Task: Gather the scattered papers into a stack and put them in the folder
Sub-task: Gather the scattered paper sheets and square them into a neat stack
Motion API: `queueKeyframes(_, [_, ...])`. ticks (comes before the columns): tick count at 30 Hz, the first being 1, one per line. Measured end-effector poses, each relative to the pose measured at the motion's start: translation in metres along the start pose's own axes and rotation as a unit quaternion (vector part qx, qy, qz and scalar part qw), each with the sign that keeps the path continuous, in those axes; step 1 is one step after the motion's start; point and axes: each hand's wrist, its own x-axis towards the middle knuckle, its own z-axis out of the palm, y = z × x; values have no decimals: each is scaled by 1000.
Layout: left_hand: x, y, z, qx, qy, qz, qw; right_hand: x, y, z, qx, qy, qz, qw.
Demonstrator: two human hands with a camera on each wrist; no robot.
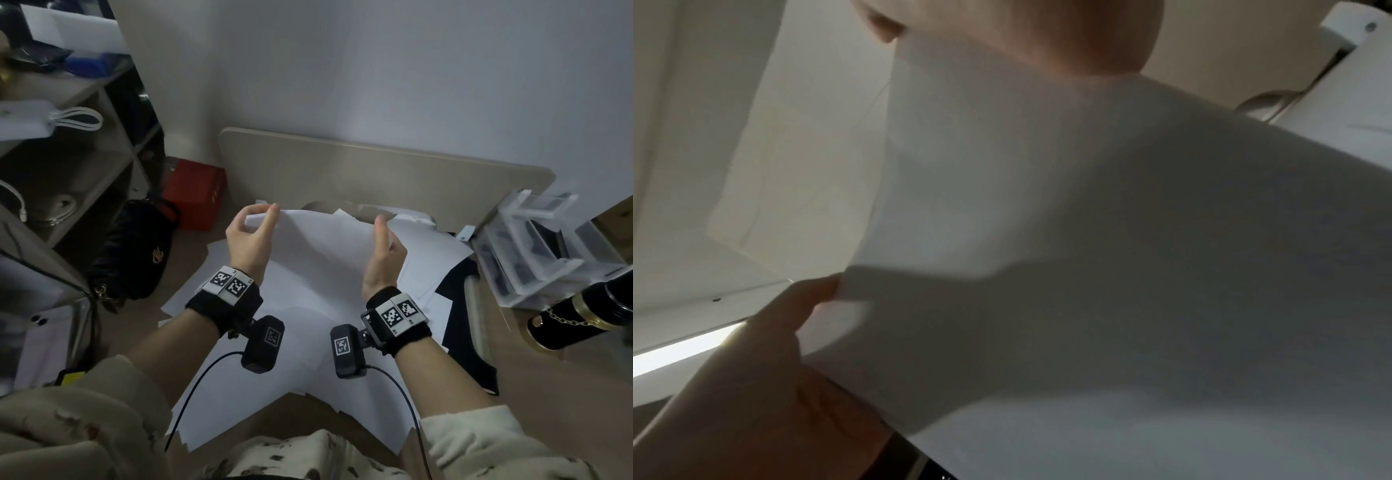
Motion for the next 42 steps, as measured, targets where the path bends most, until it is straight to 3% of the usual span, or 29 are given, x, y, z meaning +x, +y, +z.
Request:
queueKeyframes(9, [0,-1,-3,1,-15,3,1000,-1,5,-9,-24,1,-74,997])
queueKeyframes(13, [0,-4,-6,5,-49,1,999,-2,4,-7,-45,-30,-93,994])
queueKeyframes(16, [1,-9,-12,-4,-93,-24,995,0,10,-11,-70,-37,-59,995])
queueKeyframes(21, [4,-35,-30,56,-205,-130,969,-3,22,-26,-66,-82,87,991])
queueKeyframes(25, [5,-46,-39,96,-278,-136,946,-9,32,-30,-69,-79,144,984])
queueKeyframes(28, [5,-44,-36,129,-278,-114,945,-10,34,-20,-42,-35,134,989])
queueKeyframes(32, [6,-36,-34,109,-228,-115,961,-8,40,-4,-53,-13,110,992])
queueKeyframes(37, [17,-33,-51,81,-186,-159,966,-6,54,6,-69,-39,119,990])
queueKeyframes(39, [20,-35,-61,49,-217,-197,955,-5,61,7,-80,-40,123,988])
queueKeyframes(42, [18,-39,-71,37,-291,-271,917,-3,68,4,-84,-6,132,988])
